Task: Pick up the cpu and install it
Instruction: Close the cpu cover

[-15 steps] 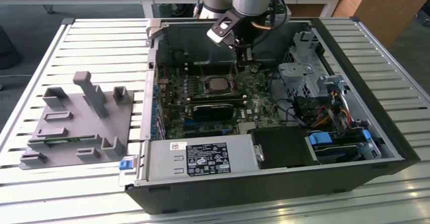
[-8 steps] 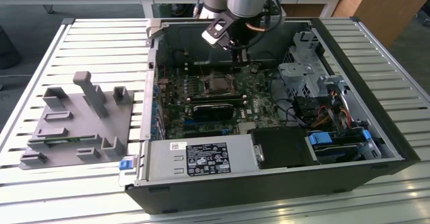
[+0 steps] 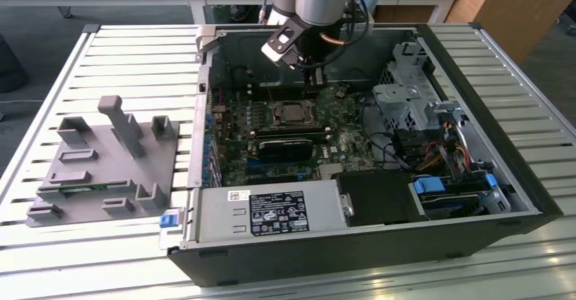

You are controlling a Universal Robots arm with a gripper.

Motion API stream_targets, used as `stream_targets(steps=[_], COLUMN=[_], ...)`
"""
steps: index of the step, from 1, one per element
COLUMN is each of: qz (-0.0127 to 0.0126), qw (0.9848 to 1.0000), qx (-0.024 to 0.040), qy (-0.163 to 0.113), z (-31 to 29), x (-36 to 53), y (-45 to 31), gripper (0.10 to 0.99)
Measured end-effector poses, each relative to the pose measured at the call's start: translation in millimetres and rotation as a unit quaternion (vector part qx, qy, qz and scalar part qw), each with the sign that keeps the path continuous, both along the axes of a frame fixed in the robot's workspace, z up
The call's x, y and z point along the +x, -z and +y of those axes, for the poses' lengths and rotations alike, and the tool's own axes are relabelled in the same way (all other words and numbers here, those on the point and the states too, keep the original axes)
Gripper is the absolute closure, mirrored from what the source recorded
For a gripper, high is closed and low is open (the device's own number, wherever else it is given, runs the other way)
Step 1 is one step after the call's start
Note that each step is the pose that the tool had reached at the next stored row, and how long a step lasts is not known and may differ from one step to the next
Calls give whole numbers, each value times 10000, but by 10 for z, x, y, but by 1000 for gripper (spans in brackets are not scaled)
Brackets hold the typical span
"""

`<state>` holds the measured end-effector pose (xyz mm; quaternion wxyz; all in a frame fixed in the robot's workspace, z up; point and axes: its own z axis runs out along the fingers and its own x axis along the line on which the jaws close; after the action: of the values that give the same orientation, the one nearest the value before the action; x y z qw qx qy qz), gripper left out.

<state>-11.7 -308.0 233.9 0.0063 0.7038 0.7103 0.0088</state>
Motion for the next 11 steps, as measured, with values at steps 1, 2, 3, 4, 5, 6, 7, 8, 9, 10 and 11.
stream_targets(steps=[1,2,3,4,5,6,7,8,9,10,11], qz=[0,3,8,7,7,7,7,6,7,8,9], qw=[10000,10000,10000,10000,10000,10000,10000,10000,10000,10000,10000], qx=[-1,-1,-1,0,1,1,1,3,1,0,0], qy=[0,0,-1,0,0,0,0,0,0,0,-1], z=[0,0,0,0,0,0,0,1,0,-1,-6], x=[-11,-11,-11,-11,-11,-11,-11,-16,-24,-28,-31], y=[2,1,2,2,3,3,6,12,18,25,32], gripper=[980,980,980,980,980,980,980,980,980,980,980])
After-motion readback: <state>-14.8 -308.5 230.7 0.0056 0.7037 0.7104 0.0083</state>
